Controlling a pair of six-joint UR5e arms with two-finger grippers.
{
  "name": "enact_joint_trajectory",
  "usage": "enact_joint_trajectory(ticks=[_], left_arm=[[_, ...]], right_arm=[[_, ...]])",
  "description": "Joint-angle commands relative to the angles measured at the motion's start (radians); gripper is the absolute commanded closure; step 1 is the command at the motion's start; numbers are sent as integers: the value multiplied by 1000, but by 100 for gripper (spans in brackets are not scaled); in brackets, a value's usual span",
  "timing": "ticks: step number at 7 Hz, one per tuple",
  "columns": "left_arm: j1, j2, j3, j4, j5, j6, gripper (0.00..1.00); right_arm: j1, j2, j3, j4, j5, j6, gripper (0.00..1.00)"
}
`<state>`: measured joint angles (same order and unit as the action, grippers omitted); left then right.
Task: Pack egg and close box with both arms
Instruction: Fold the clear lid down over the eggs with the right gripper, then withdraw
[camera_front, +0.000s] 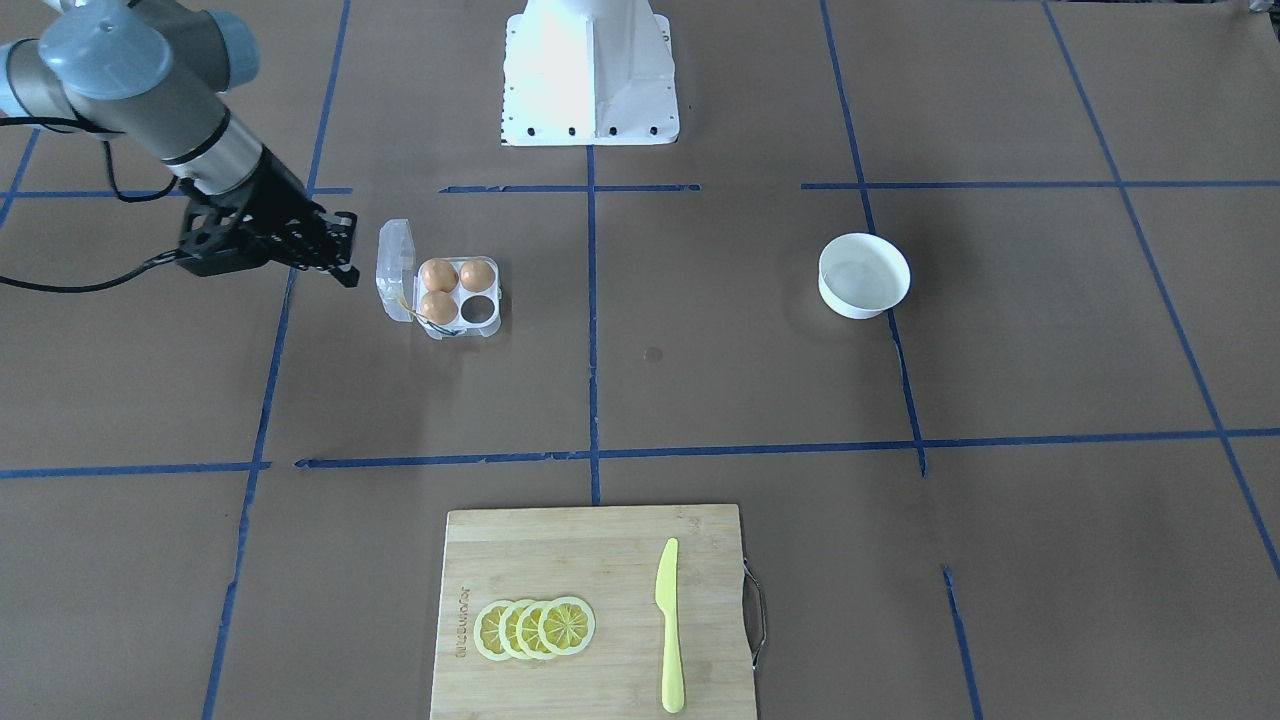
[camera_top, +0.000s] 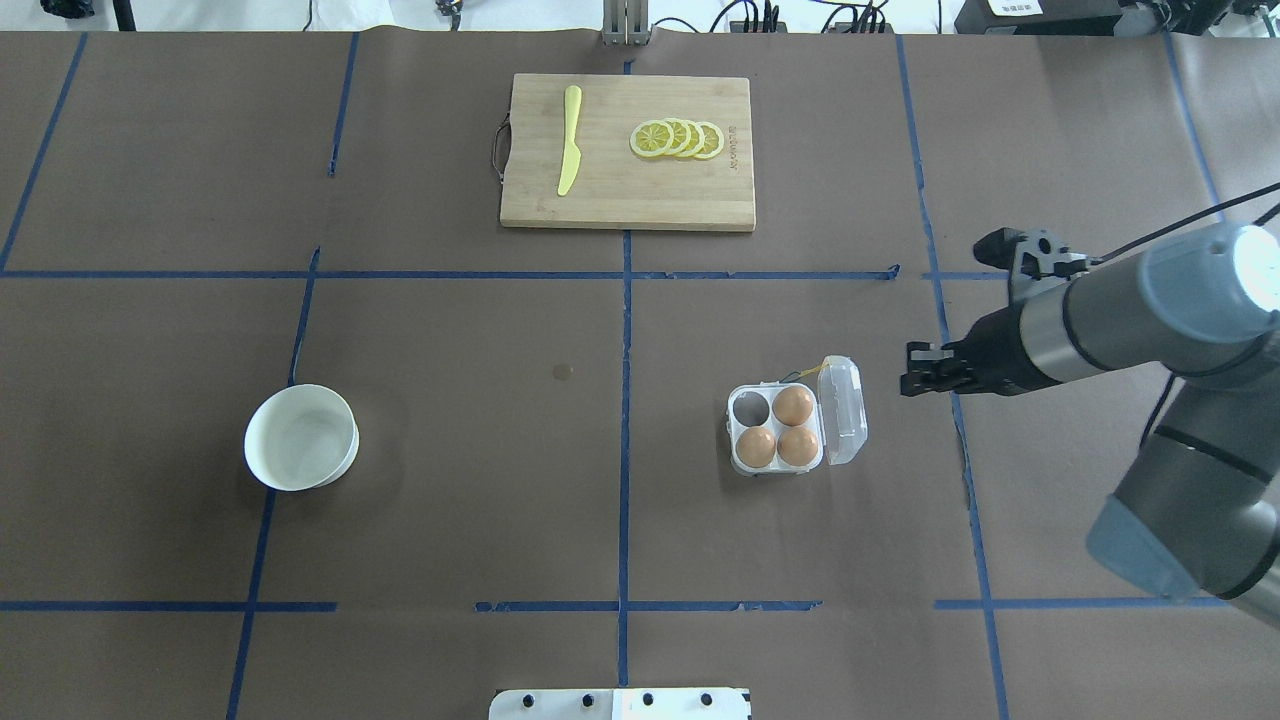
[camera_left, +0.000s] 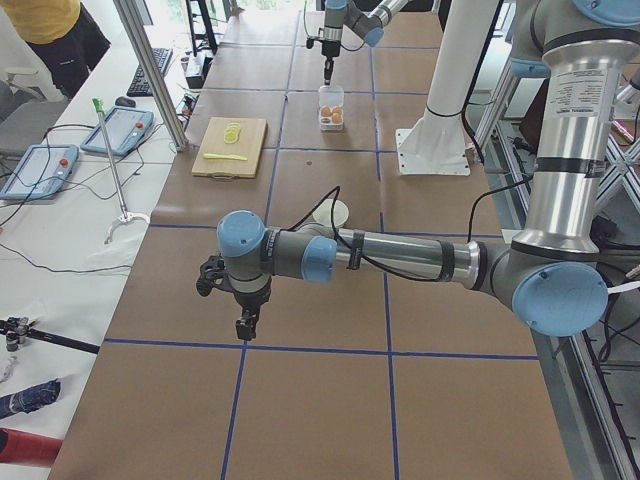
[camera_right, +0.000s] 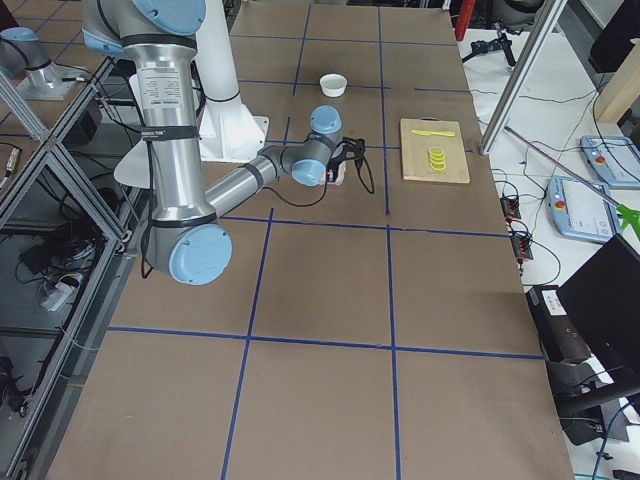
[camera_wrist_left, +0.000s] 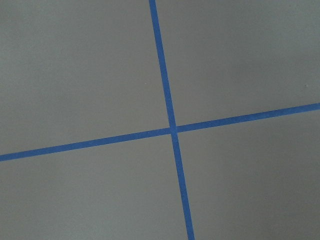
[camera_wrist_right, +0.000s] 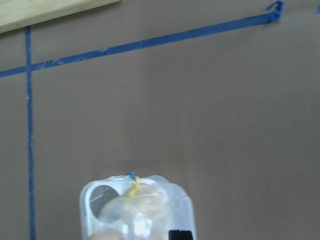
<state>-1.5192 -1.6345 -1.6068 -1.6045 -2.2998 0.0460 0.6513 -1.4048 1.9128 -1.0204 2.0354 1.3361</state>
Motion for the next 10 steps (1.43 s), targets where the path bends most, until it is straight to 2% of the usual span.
enact_joint_trajectory(ticks=[1, 2, 3, 4, 6, 7, 8, 9, 10], left_arm=[[-1, 1, -5, 0, -1, 0, 0], [-1, -1, -5, -2, -1, 0, 0], [-2, 1, -16, -2, -3, 0, 0], [-4, 46, -56, -9, -4, 0, 0], [-4, 56, -62, -9, -1, -2, 0], [-2, 56, -62, -8, -3, -9, 0], [-1, 53, -71, -8, 8, -9, 0], [-1, 54, -61, -6, 8, -9, 0], [-1, 68, -64, -6, 8, -9, 0]], right_arm=[[-39, 78, -20, -3, -31, 46, 100], [-35, 70, -21, -10, -24, 44, 100], [2, 67, -15, -76, -12, 31, 100], [66, 66, -8, -187, 21, -13, 100], [157, 14, -5, -294, 46, -254, 100], [221, -32, -6, -311, 80, -373, 86], [285, -83, -9, -313, 97, -485, 39], [333, -120, -12, -314, 97, -552, 0], [382, -134, -15, -346, 111, -643, 0]])
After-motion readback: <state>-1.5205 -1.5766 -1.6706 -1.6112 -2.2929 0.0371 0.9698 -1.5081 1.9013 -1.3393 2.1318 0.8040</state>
